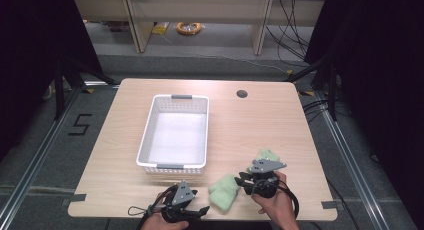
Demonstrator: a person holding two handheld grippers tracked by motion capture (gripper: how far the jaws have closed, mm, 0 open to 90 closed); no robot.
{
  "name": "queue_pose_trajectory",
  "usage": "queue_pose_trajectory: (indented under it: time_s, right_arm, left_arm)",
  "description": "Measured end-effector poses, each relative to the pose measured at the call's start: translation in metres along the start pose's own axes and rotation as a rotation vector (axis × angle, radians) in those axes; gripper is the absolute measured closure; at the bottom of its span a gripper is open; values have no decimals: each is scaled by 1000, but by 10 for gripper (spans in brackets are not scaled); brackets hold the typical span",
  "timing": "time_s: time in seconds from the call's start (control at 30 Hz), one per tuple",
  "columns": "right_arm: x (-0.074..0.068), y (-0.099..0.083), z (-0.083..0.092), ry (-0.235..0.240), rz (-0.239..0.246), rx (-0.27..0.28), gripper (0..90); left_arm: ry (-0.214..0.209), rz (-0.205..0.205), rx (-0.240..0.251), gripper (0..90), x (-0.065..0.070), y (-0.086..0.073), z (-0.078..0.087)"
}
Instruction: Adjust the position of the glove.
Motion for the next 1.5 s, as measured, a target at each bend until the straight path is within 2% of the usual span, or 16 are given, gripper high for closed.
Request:
queue_pose_trajectory:
  time_s: [0.13,0.2,0.27,0.4,0.53,0.67,0.77,0.9,0.93,1.1,1.2,1.27,1.33,1.4,1.43,1.5]
  right_arm:
    - [5,-6,-10,3,30,-37,724]
    - [5,-5,-13,4,32,-39,724]
    - [2,-2,-19,25,32,-45,722]
    - [0,-2,-30,34,29,-71,711]
    - [0,-7,-34,97,8,-93,843]
    - [1,-7,-29,109,-8,-77,871]
    - [3,-6,-23,108,1,-74,872]
    - [2,-6,-8,105,-52,-43,873]
    - [2,-7,-4,105,-54,-45,873]
    - [0,-14,6,126,-100,-19,873]
    - [0,-20,9,102,-135,-52,872]
    - [0,-23,7,105,-137,-56,868]
    - [1,-32,0,73,-80,-89,843]
    - [1,-33,0,83,-74,-101,824]
    - [1,-33,0,83,-74,-101,824]
    - [3,-33,0,67,-70,-103,796]
  left_arm:
    - [3,-52,-27,398,1,5,-5]
    - [-7,-31,0,410,4,7,-9]
    - [-9,-65,-19,444,1,10,-13]
    - [-11,-68,-29,490,1,11,-19]
    - [-27,-50,-49,740,-1,13,-22]
    - [-16,-72,-47,805,-3,19,-18]
    - [-10,-62,-34,816,-6,21,-17]
    - [-1,-61,-1,824,-10,30,-14]
    - [3,-88,1,825,-12,34,-13]
    - [15,-105,4,825,-16,44,-18]
    - [23,-84,-4,825,-18,41,-26]
    - [21,-87,-8,825,-19,39,-30]
    - [31,-107,-39,822,-21,36,-33]
    - [27,-84,-34,819,-20,34,-33]
    - [30,-116,-54,819,-23,34,-31]
    - [32,-91,-47,810,-22,33,-31]
Point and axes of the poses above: each handheld gripper's, and its own axes: z roughly backward along the jaws, y roughly out of its top, x roughly to its right, the point moved 6 cm from there along -z, roughly forward along the jaws, and after that the axes turned 15 degrees about -y, right-handed, at the moved point
